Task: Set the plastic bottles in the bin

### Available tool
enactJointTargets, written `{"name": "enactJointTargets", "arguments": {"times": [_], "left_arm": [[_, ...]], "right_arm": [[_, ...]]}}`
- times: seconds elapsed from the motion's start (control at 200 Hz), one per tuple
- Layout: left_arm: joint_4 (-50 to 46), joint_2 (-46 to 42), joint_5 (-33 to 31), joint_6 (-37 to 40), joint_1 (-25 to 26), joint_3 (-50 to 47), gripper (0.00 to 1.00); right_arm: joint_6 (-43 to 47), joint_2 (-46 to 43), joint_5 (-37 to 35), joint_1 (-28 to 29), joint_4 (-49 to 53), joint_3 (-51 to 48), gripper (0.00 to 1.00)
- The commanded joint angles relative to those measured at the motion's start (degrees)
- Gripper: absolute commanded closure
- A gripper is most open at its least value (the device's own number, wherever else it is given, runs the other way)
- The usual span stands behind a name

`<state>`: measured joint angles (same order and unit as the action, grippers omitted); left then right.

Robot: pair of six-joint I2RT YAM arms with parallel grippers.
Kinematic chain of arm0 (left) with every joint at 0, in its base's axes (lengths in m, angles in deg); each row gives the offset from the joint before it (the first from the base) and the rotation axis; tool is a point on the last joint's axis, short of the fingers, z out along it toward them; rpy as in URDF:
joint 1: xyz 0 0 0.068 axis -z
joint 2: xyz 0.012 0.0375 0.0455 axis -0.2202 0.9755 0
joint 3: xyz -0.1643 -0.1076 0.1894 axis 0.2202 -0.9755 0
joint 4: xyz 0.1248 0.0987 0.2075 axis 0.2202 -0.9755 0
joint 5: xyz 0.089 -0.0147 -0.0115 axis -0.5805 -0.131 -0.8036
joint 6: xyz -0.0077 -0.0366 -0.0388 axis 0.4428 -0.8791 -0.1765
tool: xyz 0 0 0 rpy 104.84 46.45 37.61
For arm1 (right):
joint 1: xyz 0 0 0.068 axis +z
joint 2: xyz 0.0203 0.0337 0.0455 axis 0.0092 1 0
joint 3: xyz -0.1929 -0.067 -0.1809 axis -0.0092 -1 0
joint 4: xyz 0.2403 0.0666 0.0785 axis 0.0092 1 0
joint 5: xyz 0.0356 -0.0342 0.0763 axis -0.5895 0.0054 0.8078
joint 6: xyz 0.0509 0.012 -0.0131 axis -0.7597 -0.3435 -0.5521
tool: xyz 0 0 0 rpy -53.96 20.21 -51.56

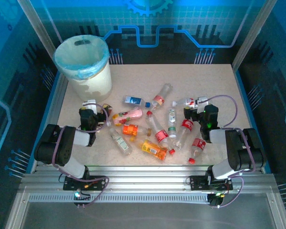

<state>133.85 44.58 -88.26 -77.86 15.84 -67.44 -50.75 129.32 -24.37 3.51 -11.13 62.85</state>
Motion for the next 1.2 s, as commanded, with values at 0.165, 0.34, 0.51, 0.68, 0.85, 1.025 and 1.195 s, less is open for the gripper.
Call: {"name": "enactJointTargets", "arguments": {"times": [0.165,0.34,0.51,0.68,0.85,1.025,1.195], "left_arm": [[0.2,-1.0,1.6,0.2,-0.2,0.8,0.01],[-0.4,-1.1,2.4,0.0,-0.6,1.0,0.01],[2.1,-1.3,5.8,1.1,-0.6,-0.5,0.01],[10.0,-4.0,8.7,2.6,-0.3,-5.8,0.03],[-1.8,-14.2,5.9,3.3,1.1,-4.3,0.07],[-19.4,-23.2,4.3,-0.7,2.1,1.7,0.11],[-35.0,-29.4,4.1,-3.0,6.3,9.0,0.14]], "right_arm": [[-0.2,0.2,0.1,0.4,-0.5,0.8,0.00],[-0.3,0.2,0.2,0.3,-0.5,0.8,0.00],[-0.2,0.2,0.0,0.4,-0.6,0.7,0.00],[-0.7,-4.6,-5.5,1.6,8.6,3.8,0.09],[-2.2,-11.9,-9.7,2.3,14.0,3.8,0.11],[-6.5,-18.3,-10.3,2.9,30.7,10.0,0.11],[-10.1,-20.8,-1.6,3.6,43.9,18.2,0.14]]}}
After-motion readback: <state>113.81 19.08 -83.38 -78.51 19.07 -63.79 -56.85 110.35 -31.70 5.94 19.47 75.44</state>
